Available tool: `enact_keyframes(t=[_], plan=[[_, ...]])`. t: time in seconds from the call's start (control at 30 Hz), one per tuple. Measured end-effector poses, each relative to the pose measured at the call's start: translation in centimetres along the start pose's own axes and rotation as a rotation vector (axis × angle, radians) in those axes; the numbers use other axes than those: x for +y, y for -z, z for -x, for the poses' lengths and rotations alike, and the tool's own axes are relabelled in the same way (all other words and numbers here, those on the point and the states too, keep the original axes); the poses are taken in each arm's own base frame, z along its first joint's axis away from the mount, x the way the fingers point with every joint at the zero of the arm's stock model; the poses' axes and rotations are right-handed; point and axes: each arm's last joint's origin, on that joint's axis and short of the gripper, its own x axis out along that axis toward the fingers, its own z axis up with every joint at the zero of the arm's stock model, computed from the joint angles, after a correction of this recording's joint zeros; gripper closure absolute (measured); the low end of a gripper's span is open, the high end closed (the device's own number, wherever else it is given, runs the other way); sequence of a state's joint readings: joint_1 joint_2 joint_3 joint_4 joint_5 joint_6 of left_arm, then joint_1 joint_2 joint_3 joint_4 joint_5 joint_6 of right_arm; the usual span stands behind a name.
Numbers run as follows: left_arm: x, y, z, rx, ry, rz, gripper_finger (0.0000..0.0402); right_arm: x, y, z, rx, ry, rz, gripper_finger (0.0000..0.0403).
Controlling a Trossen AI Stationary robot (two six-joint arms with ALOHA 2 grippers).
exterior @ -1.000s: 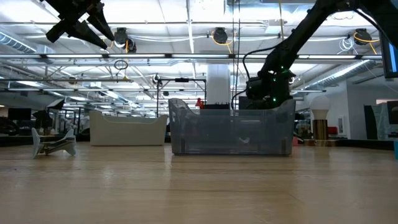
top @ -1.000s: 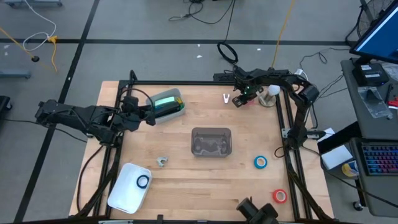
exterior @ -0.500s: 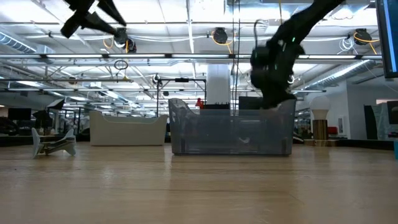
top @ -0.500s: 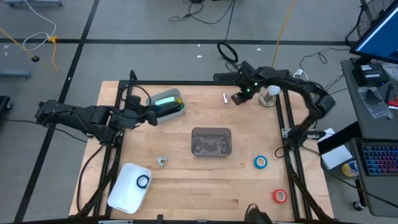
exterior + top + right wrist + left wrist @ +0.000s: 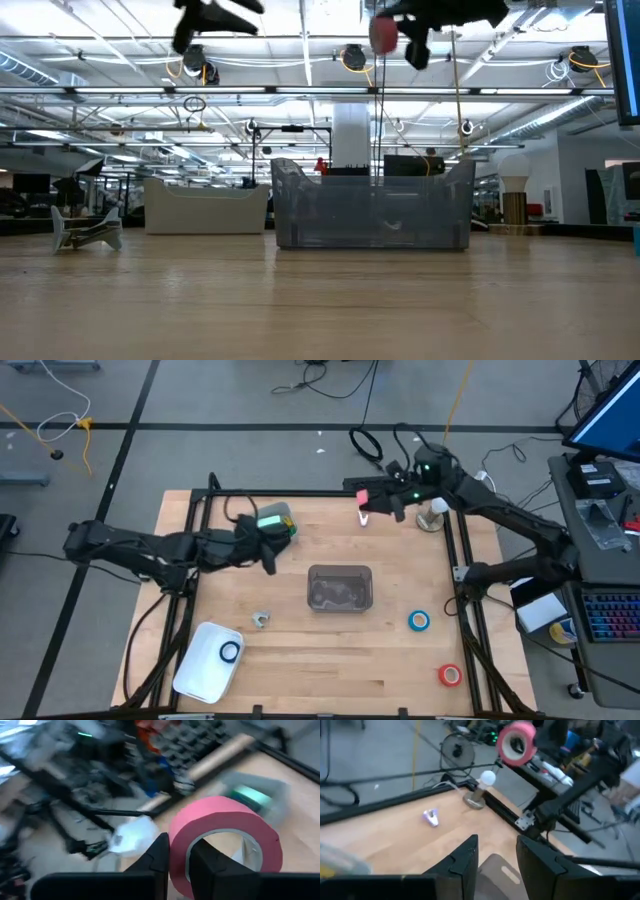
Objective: Pick and place Stapler, Stapler remover, tape
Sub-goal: Put the pink tape into the white bin
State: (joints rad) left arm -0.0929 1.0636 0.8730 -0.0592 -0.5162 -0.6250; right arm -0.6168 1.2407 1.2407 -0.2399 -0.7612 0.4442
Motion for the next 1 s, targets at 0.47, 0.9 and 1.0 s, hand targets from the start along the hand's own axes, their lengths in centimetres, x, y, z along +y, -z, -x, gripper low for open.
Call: enact_keyframes(t=[0.47, 0.9, 1.0], plan=[[-2.1, 1.3, -5.3, -0.190, 0.113, -0.220, 0.0270, 4.9, 1.3, -3.0, 0.103, -0.350, 0.093, 0.0370], [-2.0, 1.1, -6.7, -0.220, 0.233, -0.191, 0.0270, 5.4, 3.1, -6.6, 0.140, -0.307, 0.139, 0.0370], [-1.9, 1.3, -6.9, -0.207, 0.229, -0.198, 0.0270, 4.9, 3.1, -7.3, 0.125, -0.277, 0.146, 0.0370]])
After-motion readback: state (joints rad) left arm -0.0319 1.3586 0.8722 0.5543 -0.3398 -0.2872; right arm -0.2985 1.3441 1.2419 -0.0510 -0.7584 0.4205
